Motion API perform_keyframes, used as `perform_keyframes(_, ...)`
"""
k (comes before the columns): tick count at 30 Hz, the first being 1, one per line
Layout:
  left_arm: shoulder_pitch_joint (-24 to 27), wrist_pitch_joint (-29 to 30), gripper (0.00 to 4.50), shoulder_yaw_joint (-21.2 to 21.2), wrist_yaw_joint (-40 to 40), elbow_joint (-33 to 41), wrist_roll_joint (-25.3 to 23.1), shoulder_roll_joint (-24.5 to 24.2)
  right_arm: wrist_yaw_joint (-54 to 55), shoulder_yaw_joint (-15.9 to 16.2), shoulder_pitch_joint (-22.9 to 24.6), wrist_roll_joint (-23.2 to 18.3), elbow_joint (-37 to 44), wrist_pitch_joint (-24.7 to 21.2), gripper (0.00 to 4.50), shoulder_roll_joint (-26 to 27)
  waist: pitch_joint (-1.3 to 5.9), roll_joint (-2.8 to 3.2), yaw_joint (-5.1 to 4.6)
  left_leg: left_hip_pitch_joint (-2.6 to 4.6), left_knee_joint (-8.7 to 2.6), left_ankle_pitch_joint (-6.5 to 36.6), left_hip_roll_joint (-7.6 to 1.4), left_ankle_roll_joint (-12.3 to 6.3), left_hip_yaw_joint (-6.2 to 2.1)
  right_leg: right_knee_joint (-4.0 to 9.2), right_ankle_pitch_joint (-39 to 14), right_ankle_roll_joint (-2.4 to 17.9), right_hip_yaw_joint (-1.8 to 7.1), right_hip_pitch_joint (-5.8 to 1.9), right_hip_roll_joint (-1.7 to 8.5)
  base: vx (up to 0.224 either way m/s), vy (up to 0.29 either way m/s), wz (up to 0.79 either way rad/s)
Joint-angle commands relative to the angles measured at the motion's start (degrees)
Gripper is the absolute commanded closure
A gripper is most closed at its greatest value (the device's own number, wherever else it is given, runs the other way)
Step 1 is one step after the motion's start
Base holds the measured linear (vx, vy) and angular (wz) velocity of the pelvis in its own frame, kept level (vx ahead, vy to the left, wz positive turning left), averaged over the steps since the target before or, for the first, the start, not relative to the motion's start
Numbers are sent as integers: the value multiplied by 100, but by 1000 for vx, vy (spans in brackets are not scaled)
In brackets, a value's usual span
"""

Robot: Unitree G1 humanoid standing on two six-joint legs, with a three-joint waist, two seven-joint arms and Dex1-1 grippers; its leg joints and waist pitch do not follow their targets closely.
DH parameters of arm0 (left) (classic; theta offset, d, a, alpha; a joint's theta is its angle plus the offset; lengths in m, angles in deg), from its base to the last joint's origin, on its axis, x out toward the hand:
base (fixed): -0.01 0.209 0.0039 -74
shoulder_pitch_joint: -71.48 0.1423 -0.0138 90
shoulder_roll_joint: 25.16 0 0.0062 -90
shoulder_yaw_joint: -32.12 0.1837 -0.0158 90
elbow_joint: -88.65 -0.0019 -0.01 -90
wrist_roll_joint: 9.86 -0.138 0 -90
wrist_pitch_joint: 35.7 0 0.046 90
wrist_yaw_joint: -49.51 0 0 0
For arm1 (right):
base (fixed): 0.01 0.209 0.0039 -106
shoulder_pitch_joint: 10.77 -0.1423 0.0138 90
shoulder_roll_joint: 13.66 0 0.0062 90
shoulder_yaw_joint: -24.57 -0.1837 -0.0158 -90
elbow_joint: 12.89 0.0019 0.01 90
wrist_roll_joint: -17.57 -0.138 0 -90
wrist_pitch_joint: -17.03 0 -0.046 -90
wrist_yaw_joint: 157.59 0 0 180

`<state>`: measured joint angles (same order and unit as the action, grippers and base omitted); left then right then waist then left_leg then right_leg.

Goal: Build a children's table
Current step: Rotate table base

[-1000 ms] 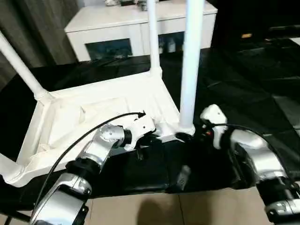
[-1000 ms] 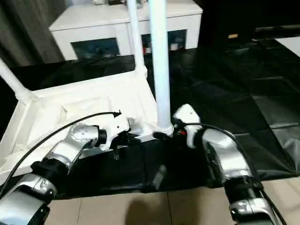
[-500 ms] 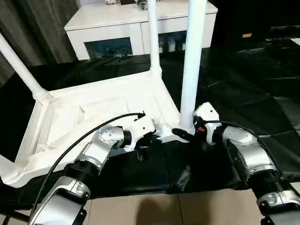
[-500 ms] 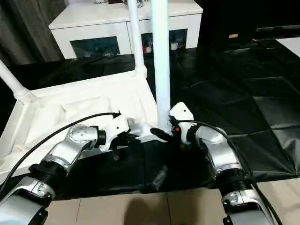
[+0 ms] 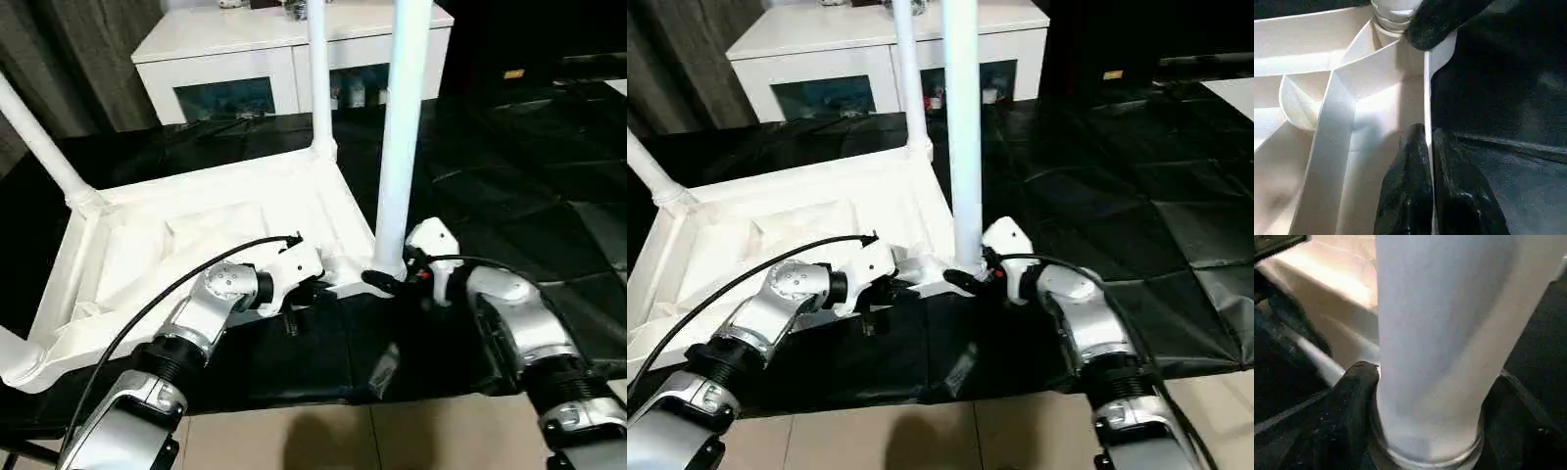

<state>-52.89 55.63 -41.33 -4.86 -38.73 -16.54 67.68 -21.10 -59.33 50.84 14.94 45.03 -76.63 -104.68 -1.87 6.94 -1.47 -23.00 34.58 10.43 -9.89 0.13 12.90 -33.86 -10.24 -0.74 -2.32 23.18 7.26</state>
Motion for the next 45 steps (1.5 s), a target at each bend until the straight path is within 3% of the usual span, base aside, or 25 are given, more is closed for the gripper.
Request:
perform_keyframes(1, 178, 34, 450, -46, 102, -141, 93, 98, 600, -237, -78, -39, 19, -54, 168, 135, 352, -215, 28, 118, -430, 1374, -264, -634, -209, 394, -1339, 1327, 57, -196, 118, 0, 0, 0)
perform_keyframes(4, 127, 57, 450, -58, 252, -196, 83, 216, 1840, -570, 121, -59, 215, -276, 181, 698, 344, -195, -5, 133, -445, 1374, -262, -539, -202, 402, -1332, 1272, 79, -162, 105, 0, 0, 0)
perform_keyframes(12, 32, 16, 450, 6, 314, -285, 63, 330, 2431, -449, 338, 216, 379, -220, 183, 1004, 344, -169, 6, 151, -481, 1615, -256, -388, -210, 414, -1326, 1195, 66, -171, 100, 0, 0, 0)
perform_keyframes(14, 24, -13, 450, 26, 306, -303, 33, 325, 2238, -418, 392, 120, 516, -169, 183, 1004, 342, -133, -2, 157, -487, 1735, -255, -337, -215, 420, -1347, 1182, 68, -169, 101, 0, 0, 0)
perform_keyframes(15, 25, -25, 450, 30, 306, -309, 20, 319, 2194, -442, 420, 79, 590, -101, 148, 993, 346, -143, -1, 159, -484, 1721, -257, -340, -213, 422, -1272, 1175, 71, -173, 98, 0, 0, 0)
perform_keyframes(22, -5, -95, 450, 35, 275, -395, -27, 279, 1610, -425, 548, -110, 933, -144, 87, 650, 387, -136, 63, 142, -419, 1131, -248, -666, -195, 359, -542, 1327, 56, -225, 115, 0, 0, 0)
perform_keyframes(28, -32, -166, 450, 36, 270, -483, -55, 233, -441, -490, 1087, -889, 1758, -382, 87, -556, 385, -173, 170, 149, -394, 1184, -276, -824, -196, 380, -673, 1274, 48, -277, 123, 0, 0, 0)
perform_keyframes(29, -54, -248, 450, 38, 237, -549, -68, 194, -787, -788, 1181, -1113, 1721, -421, 87, -962, 384, -169, 191, 137, -390, 1155, -275, -840, -195, 385, -730, 1316, 48, -265, 126, 0, 0, 0)
perform_keyframes(37, -92, -1031, 450, 274, -232, -774, -165, -4, -305, -1401, 906, -1140, 1064, -303, 87, -1306, 379, -201, 132, 138, -393, 1303, -252, -758, -198, 448, -1299, 1252, 21, -221, 109, 0, 0, 0)
perform_keyframes(41, -135, -1415, 450, 410, -747, -851, -118, -59, 271, -1520, 693, -996, 661, -223, 87, -1295, 397, -189, 197, 177, -389, 1187, -265, -700, -179, 420, -1158, 1291, 28, -190, 100, 0, 0, 0)
perform_keyframes(43, -159, -1622, 450, 467, -928, -879, -100, -62, 339, -1534, 648, -956, 555, -183, 87, -1274, 403, -180, 231, 175, -383, 1091, -266, -729, -170, 402, -1005, 1316, 28, -194, 104, 0, 0, 0)
perform_keyframes(45, -178, -1983, 450, 557, -1369, -856, 22, -37, 287, -1490, 639, -890, 526, -124, 87, -1195, 414, -208, 316, 168, -366, 948, -275, -818, -156, 372, -830, 1348, 33, -204, 122, 0, 0, 0)
